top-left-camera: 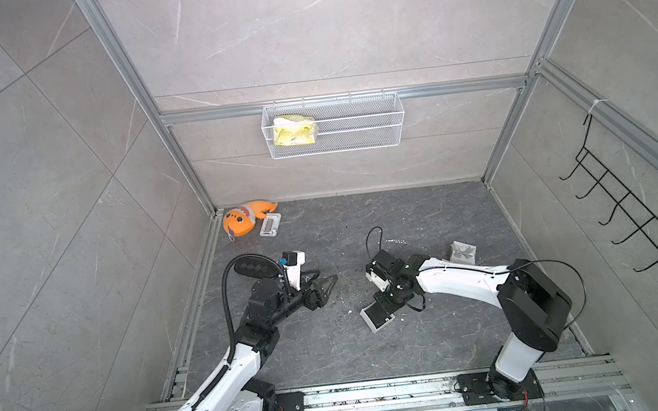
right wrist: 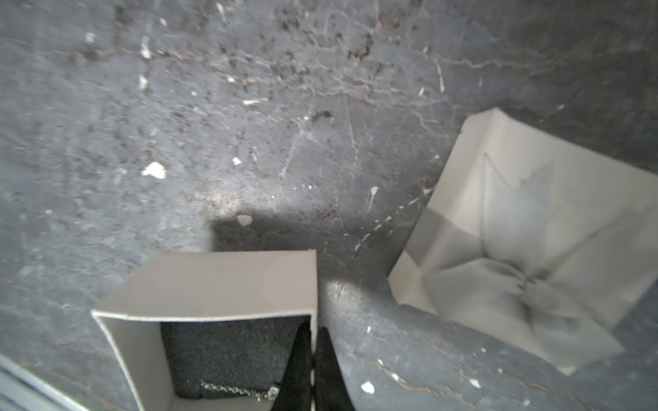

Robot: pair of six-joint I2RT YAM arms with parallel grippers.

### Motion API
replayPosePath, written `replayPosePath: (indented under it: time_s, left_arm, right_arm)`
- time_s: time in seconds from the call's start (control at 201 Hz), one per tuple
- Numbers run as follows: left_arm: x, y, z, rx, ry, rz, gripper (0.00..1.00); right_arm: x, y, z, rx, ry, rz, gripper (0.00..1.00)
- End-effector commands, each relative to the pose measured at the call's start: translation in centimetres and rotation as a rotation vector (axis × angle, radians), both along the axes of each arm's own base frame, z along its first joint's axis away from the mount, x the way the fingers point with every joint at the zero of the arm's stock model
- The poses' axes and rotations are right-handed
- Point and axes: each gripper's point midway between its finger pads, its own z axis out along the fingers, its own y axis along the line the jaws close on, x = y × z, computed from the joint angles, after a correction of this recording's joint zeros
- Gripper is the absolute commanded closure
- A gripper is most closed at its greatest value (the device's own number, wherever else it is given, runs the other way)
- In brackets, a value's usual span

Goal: Take the necklace out of the lift-off lid jewelry box
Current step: Place the jewelry box at the center of the board.

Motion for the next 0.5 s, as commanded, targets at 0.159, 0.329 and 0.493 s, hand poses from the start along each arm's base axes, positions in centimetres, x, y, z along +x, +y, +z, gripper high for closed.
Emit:
replayPosePath:
  time_s: [0.159, 0.329, 0.493]
  left_arm:
    - [0.1, 0.4, -1.3, 0.047, -0.014, 0.014, 0.22]
    - [0.3, 0.3, -1.9, 0.051, -0.002, 0.008, 0.22]
    - [0.5, 0.1, -2.4, 0.052, 0.007, 0.007, 0.23]
  right_arm:
    - [0.8, 0.4, 0.9, 0.013, -0.041, -0.034, 0.67]
    - [-0.2, 0.8, 2.9, 0.034, -0.067, 0.002, 0.6]
    - [-1.6, 1.8, 3.5, 0.037, -0.082, 0.05, 0.61]
